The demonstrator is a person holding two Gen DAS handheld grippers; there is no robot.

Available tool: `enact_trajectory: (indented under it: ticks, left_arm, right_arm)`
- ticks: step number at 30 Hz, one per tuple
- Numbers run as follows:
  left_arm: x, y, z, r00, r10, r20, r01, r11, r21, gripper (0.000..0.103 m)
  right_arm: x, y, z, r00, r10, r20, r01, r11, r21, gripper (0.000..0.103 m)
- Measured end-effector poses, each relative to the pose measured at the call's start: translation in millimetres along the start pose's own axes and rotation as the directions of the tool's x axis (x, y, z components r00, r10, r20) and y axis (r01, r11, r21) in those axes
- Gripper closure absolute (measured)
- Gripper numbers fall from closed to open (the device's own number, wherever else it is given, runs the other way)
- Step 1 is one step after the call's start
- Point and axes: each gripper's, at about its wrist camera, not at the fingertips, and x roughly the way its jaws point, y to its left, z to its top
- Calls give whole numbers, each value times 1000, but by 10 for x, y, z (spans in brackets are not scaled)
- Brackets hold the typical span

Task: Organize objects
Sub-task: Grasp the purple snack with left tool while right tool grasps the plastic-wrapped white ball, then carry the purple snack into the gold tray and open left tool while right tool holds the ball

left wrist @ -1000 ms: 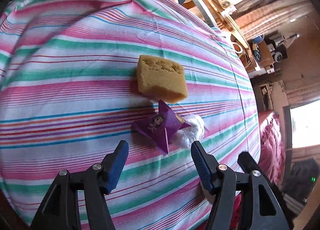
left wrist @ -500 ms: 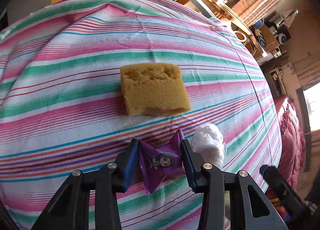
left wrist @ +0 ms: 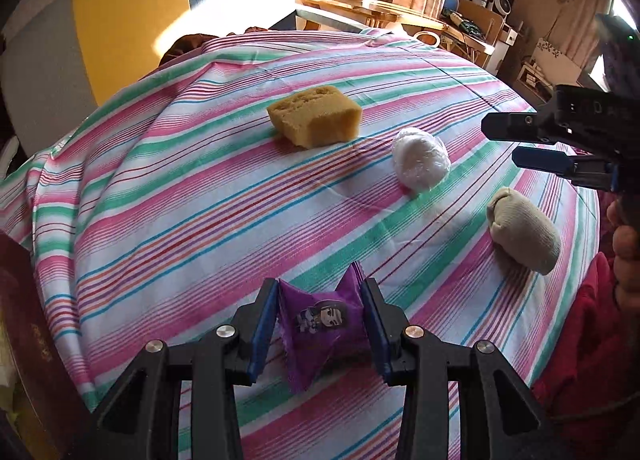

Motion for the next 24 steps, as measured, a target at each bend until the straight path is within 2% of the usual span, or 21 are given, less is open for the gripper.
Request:
enact_trajectory:
  ticks: [5,9,11,12,13,14,20,24]
  left_arm:
    - [-41,53,-97,1000,-1,13,2,999,-35,61]
    - [-94,66,-161,1000,3,24,-2,999,-45,62]
    - [-114,71,-192,1000,3,31,-2,999,-44,62]
    - [-120,76,-201,999,2,34,0,999,-46,62]
    - [-135,81,-216,999,0,36,1,999,-49,62]
    - [-143,87,-225,999,1,39,1,999,-53,62]
    - [-266,115,-310,998,20,59,-16,997,-74,63]
    - [-491,134,-351,993,49,105,-41,996,-77,63]
  right_arm:
    - [145,134,44,999,0,-48,-1,1000,-24,38]
    - [370,287,94,996,-32,-85,27,998,-63,38]
    - [519,340,103,992,-73,-104,64,994,-91,38]
    - [595,348,97,989,-86,-118,74,992,-100,40]
    - [670,345,84,987,-80,-136,65,992,-107,55]
    - [733,347,66,986,-75,-150,57,991,-122,75]
    - [772,434,-5,986,-116,-123,87,971,-222,77]
    - [771,442,1,987,-112,-119,81,967,-240,76]
